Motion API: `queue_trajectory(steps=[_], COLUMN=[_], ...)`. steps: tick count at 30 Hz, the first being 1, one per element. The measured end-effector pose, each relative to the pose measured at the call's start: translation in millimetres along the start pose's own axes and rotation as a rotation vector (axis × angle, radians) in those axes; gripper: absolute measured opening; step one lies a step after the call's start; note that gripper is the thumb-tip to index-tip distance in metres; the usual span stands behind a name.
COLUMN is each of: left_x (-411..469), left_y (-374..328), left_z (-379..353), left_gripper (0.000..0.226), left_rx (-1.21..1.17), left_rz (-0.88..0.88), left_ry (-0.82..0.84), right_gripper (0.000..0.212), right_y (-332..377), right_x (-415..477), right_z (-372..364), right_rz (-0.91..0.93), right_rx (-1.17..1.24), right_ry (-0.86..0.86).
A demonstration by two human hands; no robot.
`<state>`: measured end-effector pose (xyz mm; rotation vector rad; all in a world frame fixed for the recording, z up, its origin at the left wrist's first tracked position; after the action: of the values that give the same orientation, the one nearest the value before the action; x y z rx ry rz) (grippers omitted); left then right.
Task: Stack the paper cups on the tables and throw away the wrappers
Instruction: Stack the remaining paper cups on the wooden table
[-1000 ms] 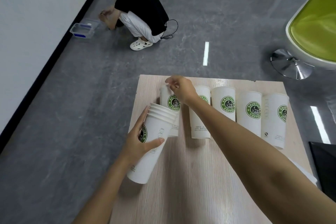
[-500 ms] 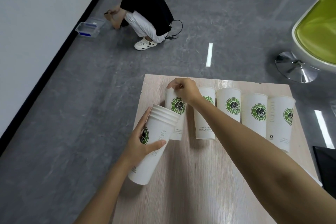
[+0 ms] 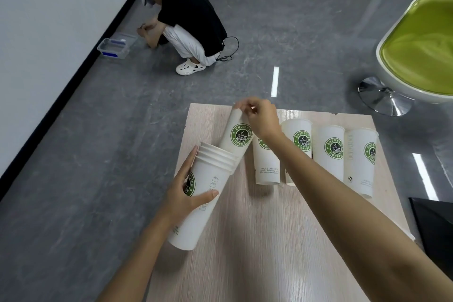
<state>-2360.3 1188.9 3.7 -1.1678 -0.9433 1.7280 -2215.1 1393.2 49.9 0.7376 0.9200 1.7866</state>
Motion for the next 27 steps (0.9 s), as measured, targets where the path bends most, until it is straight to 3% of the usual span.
queue_trajectory(steps=[13,27], left_x=[-21,-29], left_y=[-8,-20], left_z=[-11,-27], left_gripper=[0.105,0.105], left_rx=[0.006,0.038], left_rz=[0.014,-0.021], left_ry=[0.066,0.103], right_gripper=[0.024,0.024], right_y=[30,23], right_x=[-25,-78], right_z=[75,75], right_rz=[0.099,0.042], right_rx=[0.151,0.357], right_ry=[-0.395,-0.229])
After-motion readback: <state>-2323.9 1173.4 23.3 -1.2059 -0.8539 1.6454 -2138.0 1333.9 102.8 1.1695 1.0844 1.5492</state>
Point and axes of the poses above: each hand's wrist, its own x-axis towards the middle knuckle, its own z-axis out of the back of the hand, y = z × x, the point moved 2 cm from there along x, towards the middle knuckle, and after that the axes turned 6 degrees about z, right-handed, at the moved point
